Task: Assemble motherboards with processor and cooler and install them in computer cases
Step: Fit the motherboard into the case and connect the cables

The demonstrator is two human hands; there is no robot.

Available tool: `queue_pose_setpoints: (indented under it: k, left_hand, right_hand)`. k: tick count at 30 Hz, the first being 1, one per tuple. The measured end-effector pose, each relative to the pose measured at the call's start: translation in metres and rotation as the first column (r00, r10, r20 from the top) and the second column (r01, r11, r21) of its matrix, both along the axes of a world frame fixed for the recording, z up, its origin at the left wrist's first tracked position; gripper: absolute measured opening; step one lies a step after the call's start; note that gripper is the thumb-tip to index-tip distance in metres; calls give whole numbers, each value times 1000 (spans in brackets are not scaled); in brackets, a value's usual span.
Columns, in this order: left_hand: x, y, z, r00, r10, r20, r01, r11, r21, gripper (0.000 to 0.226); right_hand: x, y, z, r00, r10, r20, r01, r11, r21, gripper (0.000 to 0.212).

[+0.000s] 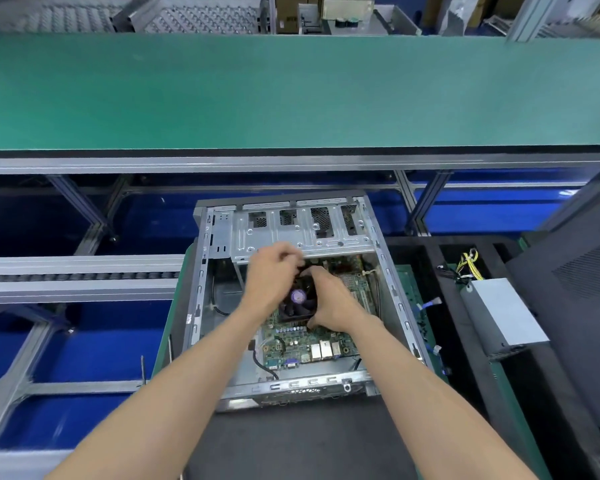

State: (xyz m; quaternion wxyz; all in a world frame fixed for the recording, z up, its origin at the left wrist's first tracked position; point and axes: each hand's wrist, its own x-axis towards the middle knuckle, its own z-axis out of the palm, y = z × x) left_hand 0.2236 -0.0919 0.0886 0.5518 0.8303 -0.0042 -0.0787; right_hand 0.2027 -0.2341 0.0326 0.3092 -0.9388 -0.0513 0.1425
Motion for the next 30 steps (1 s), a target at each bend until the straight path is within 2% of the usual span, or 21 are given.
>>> queue_pose_setpoints:
  k: [2, 6, 10, 13, 16, 18, 20, 23, 26, 28, 30]
  left_hand:
    - [-2, 30, -13, 989, 138, 57, -144, 983, 115, 29]
    - [-8, 46, -36, 977, 145, 159, -196, 906, 376, 27]
    - [-11, 49, -56, 994, 94, -57, -37, 773, 633, 24]
    - [-10, 52, -64, 975, 83, -204, 84, 716, 693, 32]
    - [-11, 54, -69, 943, 53, -328, 231, 605, 762, 40]
    - [-12, 55, -71, 937, 68, -343, 252, 548, 798, 37]
    - [-13, 56, -71, 955, 79, -287, 208, 513, 833, 26]
    - [-14, 57, -65, 971, 132, -200, 92, 567, 819, 15]
    - [-12, 56, -63, 960, 228, -165, -28, 659, 751, 18]
    - [-12, 58, -62, 937, 320, -140, -174, 774, 608, 22]
    - [-11, 60, -64, 888, 436, -142, -359, 853, 378, 29]
  right_hand:
    - [0, 1, -3, 1000, -17, 8, 17, 1000, 7, 95]
    - [-1, 3, -3, 1000, -13, 6, 13, 1000, -15, 95]
    - [-2, 3, -1, 1000, -12, 4, 13, 1000, -25, 96]
    - [-2, 3, 3, 1000, -9, 10, 10, 999, -34, 95]
    - [-2, 1, 4, 999, -7, 37, 7, 1000, -14, 86]
    - [-3, 0, 6, 997, -31, 65, 29, 999, 25, 78]
    - [-4, 0, 7, 994, -60, 88, 56, 997, 52, 72]
    - [-3, 1, 8, 990, -87, 111, 81, 995, 62, 68]
    - [-2, -1, 7, 987, -127, 99, 119, 989, 82, 71]
    - [-3, -1, 6, 987, -138, 86, 130, 988, 86, 74]
    - [-2, -2, 5, 987, -142, 81, 135, 987, 83, 75]
